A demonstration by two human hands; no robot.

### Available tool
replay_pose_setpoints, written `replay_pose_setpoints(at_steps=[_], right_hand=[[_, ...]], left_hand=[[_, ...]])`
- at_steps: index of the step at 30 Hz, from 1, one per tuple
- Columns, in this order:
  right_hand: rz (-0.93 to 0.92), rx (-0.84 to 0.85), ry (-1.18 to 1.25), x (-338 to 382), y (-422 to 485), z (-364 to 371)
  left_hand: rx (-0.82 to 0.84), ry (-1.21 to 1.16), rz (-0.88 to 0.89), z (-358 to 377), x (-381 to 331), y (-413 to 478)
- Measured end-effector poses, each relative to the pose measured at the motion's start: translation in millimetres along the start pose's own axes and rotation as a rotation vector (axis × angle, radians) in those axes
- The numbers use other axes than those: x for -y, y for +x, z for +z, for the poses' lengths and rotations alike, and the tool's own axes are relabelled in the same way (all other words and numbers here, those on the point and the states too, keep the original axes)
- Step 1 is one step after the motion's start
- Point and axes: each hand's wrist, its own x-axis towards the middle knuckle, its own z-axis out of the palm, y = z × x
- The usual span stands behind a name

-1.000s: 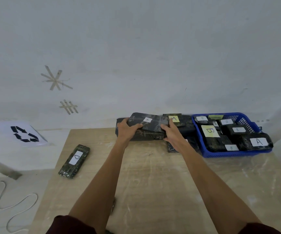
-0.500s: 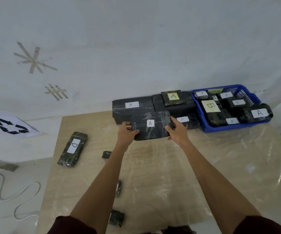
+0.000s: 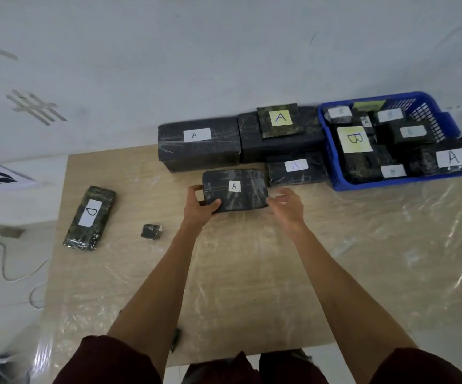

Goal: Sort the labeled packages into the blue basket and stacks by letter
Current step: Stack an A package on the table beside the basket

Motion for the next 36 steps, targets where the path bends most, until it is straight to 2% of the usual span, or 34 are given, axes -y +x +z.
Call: replay_pose_setpoints(at_steps=[2,4,7,10,13,24,28,32,36], right_hand=[[-0.060,-0.065,-0.108,2,9,-8],[-0.153,-0.081,-0.347,4,20,-19],[-0.264,-0.046,-0.793,3,36,-30],[-0.299,0.015,-0.956,-1,45,-36],[-0.312,0.044,-0.996,-4,46,-40],[-0.311,0.091,-0.990,5,46,-45],[-0.303,0.112,-1.010,8,44,-46],[-0.271,0.141,-1.071,10,38,-48],[-0.241,0.136,-1.037,10,19,-33]], left_hand=[[-0.014,0.006,-0.002,6,1,5],[-0.040,0.008,0.002,12,2,12],[-0.071,-0.010,-0.005,20,3,21],[-0.080,-0.053,-0.015,27,1,25],[-0.093,-0.095,-0.034,31,-3,31],[-0.154,0.062,-0.043,36,-5,41],[-0.124,0.057,-0.046,36,-4,37],[-0.026,0.068,-0.068,22,-7,32],[-0.064,0.198,-0.039,-9,-11,14]])
